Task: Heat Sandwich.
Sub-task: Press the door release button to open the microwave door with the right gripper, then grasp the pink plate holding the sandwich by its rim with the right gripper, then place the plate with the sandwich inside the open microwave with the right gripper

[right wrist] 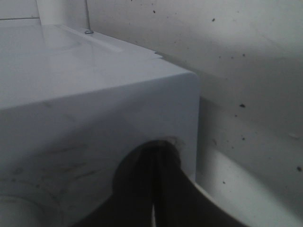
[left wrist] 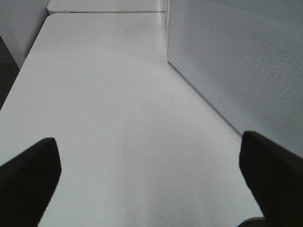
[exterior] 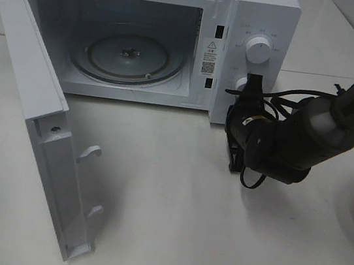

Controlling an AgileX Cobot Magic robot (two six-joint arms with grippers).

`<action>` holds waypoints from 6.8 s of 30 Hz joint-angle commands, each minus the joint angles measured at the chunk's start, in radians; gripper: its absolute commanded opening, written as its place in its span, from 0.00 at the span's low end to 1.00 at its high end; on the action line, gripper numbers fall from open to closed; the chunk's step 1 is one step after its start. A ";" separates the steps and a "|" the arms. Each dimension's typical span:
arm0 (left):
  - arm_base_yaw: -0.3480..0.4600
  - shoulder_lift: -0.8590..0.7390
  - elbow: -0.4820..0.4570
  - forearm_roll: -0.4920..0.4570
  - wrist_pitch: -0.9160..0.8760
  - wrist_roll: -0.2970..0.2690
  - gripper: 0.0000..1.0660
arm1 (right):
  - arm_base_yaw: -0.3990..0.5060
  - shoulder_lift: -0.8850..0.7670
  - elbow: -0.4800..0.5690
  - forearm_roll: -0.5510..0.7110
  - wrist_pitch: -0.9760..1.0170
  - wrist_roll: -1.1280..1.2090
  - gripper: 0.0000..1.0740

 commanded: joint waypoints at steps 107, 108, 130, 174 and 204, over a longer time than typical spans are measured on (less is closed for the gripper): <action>0.001 -0.023 0.002 0.002 0.000 0.002 0.92 | -0.549 -0.691 0.124 -0.686 1.525 -1.382 0.75; 0.001 -0.023 0.002 0.002 0.000 0.002 0.92 | -0.569 -0.679 0.124 -0.686 1.512 -1.382 0.75; 0.001 -0.023 0.002 0.002 0.000 0.002 0.92 | -0.637 -0.445 0.124 -0.766 1.372 -1.345 0.73; 0.001 -0.023 0.002 0.002 0.000 0.002 0.92 | -0.609 -0.368 0.124 -0.789 1.378 -1.214 0.00; 0.001 -0.023 0.002 0.002 0.000 0.002 0.92 | -0.319 -0.390 0.125 -1.051 1.602 -1.000 0.00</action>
